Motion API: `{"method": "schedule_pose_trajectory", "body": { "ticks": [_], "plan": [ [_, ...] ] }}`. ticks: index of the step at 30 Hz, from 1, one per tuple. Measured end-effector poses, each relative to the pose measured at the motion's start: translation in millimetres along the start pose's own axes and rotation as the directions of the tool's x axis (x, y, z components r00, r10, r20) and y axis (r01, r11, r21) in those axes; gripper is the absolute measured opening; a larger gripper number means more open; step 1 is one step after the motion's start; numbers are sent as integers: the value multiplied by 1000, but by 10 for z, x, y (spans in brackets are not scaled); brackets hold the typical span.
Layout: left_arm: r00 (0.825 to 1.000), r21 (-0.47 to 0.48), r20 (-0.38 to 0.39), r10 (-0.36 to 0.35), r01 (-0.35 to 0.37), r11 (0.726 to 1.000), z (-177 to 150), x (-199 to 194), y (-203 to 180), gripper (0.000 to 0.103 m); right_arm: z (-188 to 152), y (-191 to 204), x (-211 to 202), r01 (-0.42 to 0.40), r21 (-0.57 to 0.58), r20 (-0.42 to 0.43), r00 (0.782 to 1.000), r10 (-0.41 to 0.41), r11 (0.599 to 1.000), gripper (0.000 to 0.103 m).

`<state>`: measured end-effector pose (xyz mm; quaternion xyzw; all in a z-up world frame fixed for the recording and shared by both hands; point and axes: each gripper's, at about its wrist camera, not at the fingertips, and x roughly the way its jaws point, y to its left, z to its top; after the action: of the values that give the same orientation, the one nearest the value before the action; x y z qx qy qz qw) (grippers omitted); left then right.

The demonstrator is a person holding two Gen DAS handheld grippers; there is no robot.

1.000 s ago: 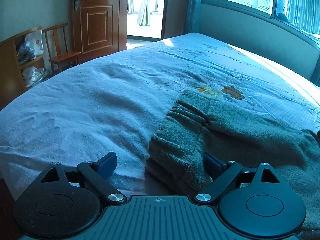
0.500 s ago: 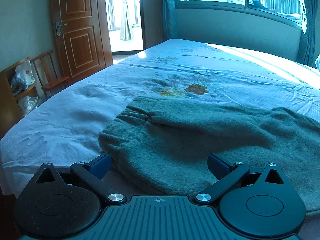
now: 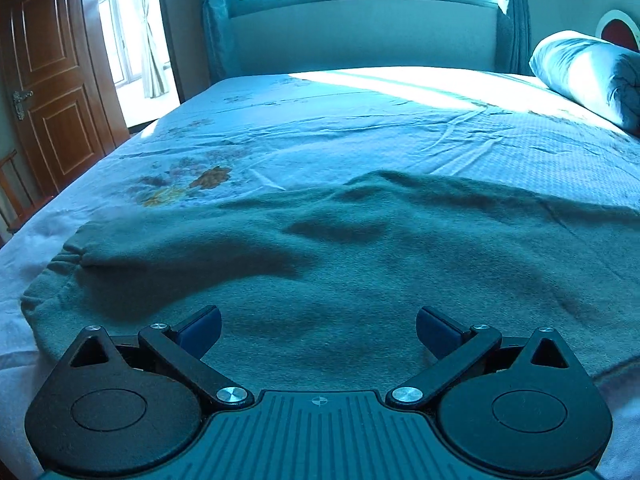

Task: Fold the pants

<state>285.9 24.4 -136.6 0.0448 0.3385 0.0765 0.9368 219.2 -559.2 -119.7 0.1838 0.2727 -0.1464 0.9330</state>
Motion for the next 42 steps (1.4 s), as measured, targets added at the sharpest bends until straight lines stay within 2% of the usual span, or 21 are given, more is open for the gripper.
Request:
{"method": "schedule_pose_trajectory", "body": {
  "ticks": [1, 4, 6, 8, 10, 11, 13, 16, 22, 26, 29, 31, 33, 37, 39, 42],
  "plan": [
    [1000, 8, 0, -6, 6, 1000, 1, -20, -49, 103, 1, -92, -33, -34, 61, -14, 999, 35, 998, 26],
    [1000, 13, -1, -23, 23, 1000, 2, -64, -169, 103, -122, -300, -108, -62, 230, -33, 997, 72, 971, 27],
    [999, 19, -1, -37, 37, 999, -13, -94, -243, 103, -242, -417, -131, -111, 346, -41, 990, 133, 932, 26],
    [999, 33, -5, -44, 44, 998, -32, -107, -312, 103, -368, -497, -109, -181, 459, -25, 976, 216, 870, 26],
    [999, 36, -16, -51, 52, 998, -50, -73, -353, 103, -442, -512, -25, -225, 532, -11, 962, 272, 816, 26],
    [998, 36, -20, -52, 52, 998, -60, -64, -364, 103, -450, -501, 12, -238, 544, -2, 959, 284, 805, 26],
    [999, 31, -22, -49, 50, 998, -83, -32, -365, 103, -443, -454, 67, -252, 540, 15, 957, 290, 803, 26],
    [998, -15, -31, -59, 59, 998, -133, 8, -328, 103, -431, -433, 170, -260, 559, 31, 956, 293, 787, 20],
    [998, -18, -26, -57, 57, 998, -167, 25, -339, 103, -449, -437, 164, -259, 565, 50, 958, 282, 783, 15],
    [998, -20, -21, -65, 64, 998, -181, 33, -331, 103, -502, -498, 202, -244, 587, 44, 962, 270, 772, 5],
    [998, -21, -20, -66, 66, 998, -185, 38, -325, 103, -480, -436, 141, -234, 571, 48, 967, 252, 787, 7],
    [998, -21, -23, -67, 66, 998, -179, 36, -322, 103, -463, -412, 97, -261, 557, 79, 962, 262, 788, 7],
    [998, -27, -25, -64, 63, 998, -172, 29, -327, 103, -496, -457, 191, -223, 570, 34, 968, 249, 791, 4],
    [998, -52, -26, -50, 49, 997, -143, -19, -348, 103, -496, -456, 194, -231, 555, 36, 967, 254, 799, 4],
    [996, -92, -6, -92, 91, 992, -90, -105, -455, 103, -503, -463, 195, -236, 561, 39, 965, 260, 793, 5],
    [983, -58, -3, -185, 184, 981, -55, -187, -881, 103, -514, -472, 203, -242, 567, 41, 963, 266, 787, 5]
  ]
}}
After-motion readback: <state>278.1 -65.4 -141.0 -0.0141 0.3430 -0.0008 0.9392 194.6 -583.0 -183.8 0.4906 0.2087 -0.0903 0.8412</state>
